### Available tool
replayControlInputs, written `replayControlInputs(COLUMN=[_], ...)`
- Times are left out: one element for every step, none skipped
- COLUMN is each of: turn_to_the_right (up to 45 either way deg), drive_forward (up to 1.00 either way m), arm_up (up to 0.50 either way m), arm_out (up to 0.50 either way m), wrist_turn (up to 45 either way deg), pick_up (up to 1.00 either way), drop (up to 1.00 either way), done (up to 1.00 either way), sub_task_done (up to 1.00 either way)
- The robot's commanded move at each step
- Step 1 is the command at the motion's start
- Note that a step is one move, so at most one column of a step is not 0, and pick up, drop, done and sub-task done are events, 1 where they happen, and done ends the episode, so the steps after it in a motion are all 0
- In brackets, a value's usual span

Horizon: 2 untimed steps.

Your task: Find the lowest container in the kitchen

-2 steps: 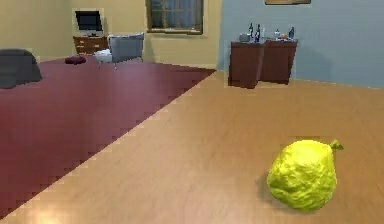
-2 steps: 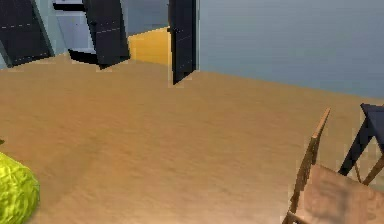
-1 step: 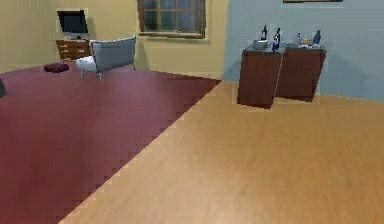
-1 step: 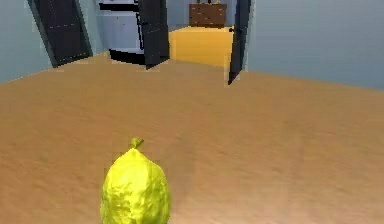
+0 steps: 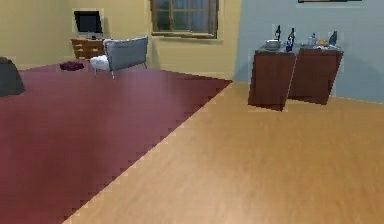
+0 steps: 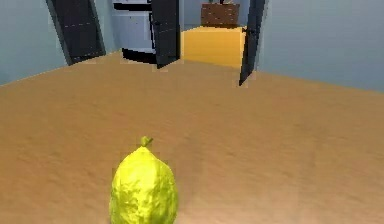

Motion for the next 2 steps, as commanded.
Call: replayControlInputs(turn_to_the_right=[0.0, 27.0], drive_forward=[0.30, 0.00], arm_up=[0.00, 0.00], arm_out=[0.00, 0.00], wrist_turn=[0.0, 0.0], pick_up=[0.00, 0.00], drop=[0.00, 0.00], done=[0.00, 0.00], sub_task_done=[0.00, 0.00])
